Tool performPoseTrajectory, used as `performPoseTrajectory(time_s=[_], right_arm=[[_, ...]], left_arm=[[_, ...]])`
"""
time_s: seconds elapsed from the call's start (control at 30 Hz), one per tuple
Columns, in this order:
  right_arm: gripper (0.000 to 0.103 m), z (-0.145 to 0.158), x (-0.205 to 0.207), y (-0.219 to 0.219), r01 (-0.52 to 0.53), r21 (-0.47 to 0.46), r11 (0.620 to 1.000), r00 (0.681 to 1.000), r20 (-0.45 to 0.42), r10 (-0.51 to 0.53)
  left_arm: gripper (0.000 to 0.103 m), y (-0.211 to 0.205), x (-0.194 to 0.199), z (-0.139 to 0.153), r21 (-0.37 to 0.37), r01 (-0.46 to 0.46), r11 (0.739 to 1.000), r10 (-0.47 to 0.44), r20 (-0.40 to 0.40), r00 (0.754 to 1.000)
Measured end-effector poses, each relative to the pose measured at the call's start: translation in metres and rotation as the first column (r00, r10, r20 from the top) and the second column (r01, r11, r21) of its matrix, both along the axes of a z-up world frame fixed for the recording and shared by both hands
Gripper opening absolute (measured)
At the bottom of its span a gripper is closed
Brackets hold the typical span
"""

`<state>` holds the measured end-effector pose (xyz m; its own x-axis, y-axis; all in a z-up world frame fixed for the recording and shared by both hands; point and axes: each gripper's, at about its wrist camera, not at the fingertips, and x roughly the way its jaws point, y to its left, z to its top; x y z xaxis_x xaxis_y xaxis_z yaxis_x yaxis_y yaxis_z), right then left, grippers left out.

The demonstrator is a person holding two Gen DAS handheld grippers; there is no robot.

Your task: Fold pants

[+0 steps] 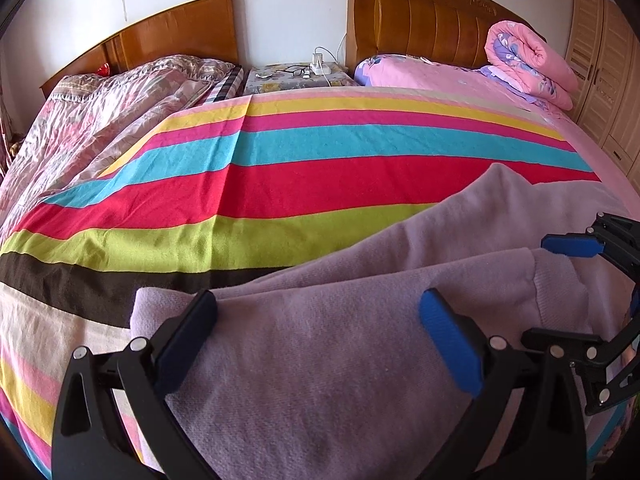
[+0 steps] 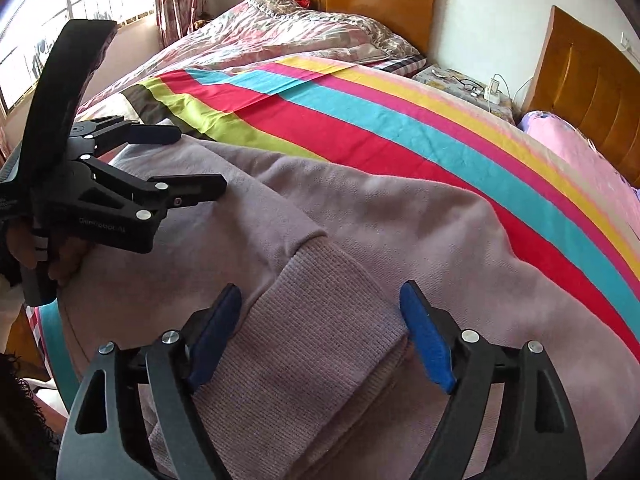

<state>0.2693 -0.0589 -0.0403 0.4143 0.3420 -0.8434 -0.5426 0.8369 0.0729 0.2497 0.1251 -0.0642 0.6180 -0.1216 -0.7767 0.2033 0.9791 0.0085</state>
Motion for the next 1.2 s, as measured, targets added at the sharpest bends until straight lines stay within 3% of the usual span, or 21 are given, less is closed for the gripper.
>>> performPoseTrajectory(time_s=[0.1,0.17,0.27,0.33,0.43,0.53,0.57,0.63,0.77,0.83,0.93,1.0,1.07,1.13,1.2], right_arm=[[0.083,0.015,-0.006,-0.015,0.035,0.047,0.998,0.999,0.025,-0.036],[0.083,0.026,-0.013,-0.031,0.100,-0.003,0.995,0.990,0.096,-0.099],[0.083,0.034,-0.016,-0.077,0.221,0.041,0.975,0.969,0.105,-0.224],[0.083,0.030,-0.016,-0.106,0.298,0.014,0.955,0.949,0.101,-0.298],[0.084,0.021,-0.017,-0.138,0.352,-0.030,0.935,0.933,0.091,-0.348],[0.084,0.003,-0.013,-0.167,0.382,-0.065,0.922,0.924,0.031,-0.381],[0.084,-0.004,-0.013,-0.173,0.384,-0.078,0.920,0.923,0.012,-0.384],[0.084,-0.012,-0.017,-0.191,0.385,-0.059,0.921,0.922,-0.020,-0.387],[0.084,-0.011,-0.031,-0.211,0.391,-0.033,0.920,0.919,-0.040,-0.393],[0.084,-0.008,-0.034,-0.212,0.394,-0.062,0.917,0.917,-0.037,-0.396],[0.086,0.013,-0.035,-0.210,0.426,-0.042,0.904,0.905,0.001,-0.426],[0.086,0.027,-0.033,-0.202,0.381,0.033,0.924,0.924,0.026,-0.382],[0.086,0.026,-0.026,-0.191,0.354,0.029,0.935,0.935,0.020,-0.355],[0.086,0.018,-0.021,-0.173,0.305,-0.007,0.952,0.952,0.027,-0.305],[0.086,0.008,-0.017,-0.159,0.262,-0.013,0.965,0.965,0.008,-0.262]], left_arm=[[0.102,-0.001,-0.003,0.006,0.015,-0.031,0.999,0.031,0.015,0.999],[0.101,-0.012,-0.006,0.020,0.005,-0.015,1.000,0.014,0.032,0.999],[0.102,-0.048,-0.004,0.044,-0.059,0.099,0.993,-0.096,0.061,0.994],[0.102,-0.085,0.006,0.051,-0.073,0.188,0.979,-0.184,0.058,0.981],[0.101,-0.144,0.026,0.041,-0.064,0.306,0.950,-0.305,0.020,0.952],[0.101,-0.189,0.043,0.018,-0.093,0.385,0.918,-0.392,-0.079,0.916],[0.101,-0.202,0.047,0.007,-0.042,0.393,0.919,-0.395,-0.114,0.911],[0.102,-0.213,0.055,-0.014,0.061,0.364,0.929,-0.352,-0.151,0.924],[0.102,-0.200,0.064,-0.018,0.032,0.311,0.950,-0.302,-0.156,0.940],[0.102,-0.196,0.064,-0.017,0.020,0.309,0.951,-0.303,-0.145,0.942],[0.102,-0.197,0.058,-0.013,0.077,0.289,0.954,-0.280,-0.114,0.953],[0.101,-0.201,0.053,0.000,0.096,0.265,0.960,-0.258,-0.076,0.963],[0.101,-0.212,0.054,0.018,0.061,0.275,0.960,-0.272,-0.049,0.961],[0.101,-0.228,0.059,0.026,0.120,0.263,0.957,-0.261,-0.034,0.965],[0.102,-0.241,0.073,0.015,0.198,0.243,0.950,-0.239,-0.044,0.970]])
